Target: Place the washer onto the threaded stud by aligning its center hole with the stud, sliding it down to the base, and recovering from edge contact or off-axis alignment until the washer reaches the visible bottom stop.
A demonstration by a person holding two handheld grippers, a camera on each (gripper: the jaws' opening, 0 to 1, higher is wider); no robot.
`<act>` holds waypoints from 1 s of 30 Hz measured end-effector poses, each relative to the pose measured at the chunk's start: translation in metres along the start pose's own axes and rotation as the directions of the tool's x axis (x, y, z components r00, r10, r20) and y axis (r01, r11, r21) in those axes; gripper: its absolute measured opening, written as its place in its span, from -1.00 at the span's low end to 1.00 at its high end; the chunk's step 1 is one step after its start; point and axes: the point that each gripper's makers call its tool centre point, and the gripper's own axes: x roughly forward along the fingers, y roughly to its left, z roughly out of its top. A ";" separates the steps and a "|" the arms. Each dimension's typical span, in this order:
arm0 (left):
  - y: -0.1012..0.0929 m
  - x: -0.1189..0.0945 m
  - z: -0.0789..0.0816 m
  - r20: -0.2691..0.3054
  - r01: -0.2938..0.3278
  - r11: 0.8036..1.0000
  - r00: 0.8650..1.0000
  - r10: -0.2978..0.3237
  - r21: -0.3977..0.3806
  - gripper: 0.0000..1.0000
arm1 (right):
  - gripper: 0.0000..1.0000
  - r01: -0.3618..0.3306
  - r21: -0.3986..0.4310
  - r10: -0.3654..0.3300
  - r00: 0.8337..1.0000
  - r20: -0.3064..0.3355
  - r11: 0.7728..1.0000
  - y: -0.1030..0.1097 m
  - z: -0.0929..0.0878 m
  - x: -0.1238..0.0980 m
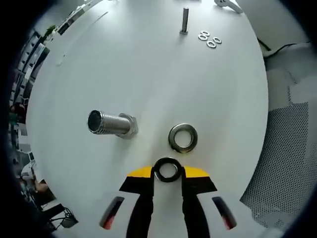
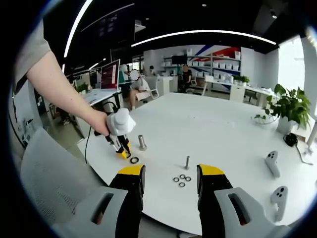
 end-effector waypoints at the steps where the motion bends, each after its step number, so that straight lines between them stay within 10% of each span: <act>1: 0.001 0.000 0.000 0.001 0.000 1.000 1.000 0.000 0.004 -0.63 | -0.12 0.000 0.002 0.000 1.000 0.000 1.000 0.000 0.000 0.000; 30: 0.012 -0.048 0.031 0.138 -0.056 0.995 0.989 0.045 0.079 -0.63 | -0.12 -0.003 0.000 0.003 1.000 0.002 1.000 0.000 0.000 0.000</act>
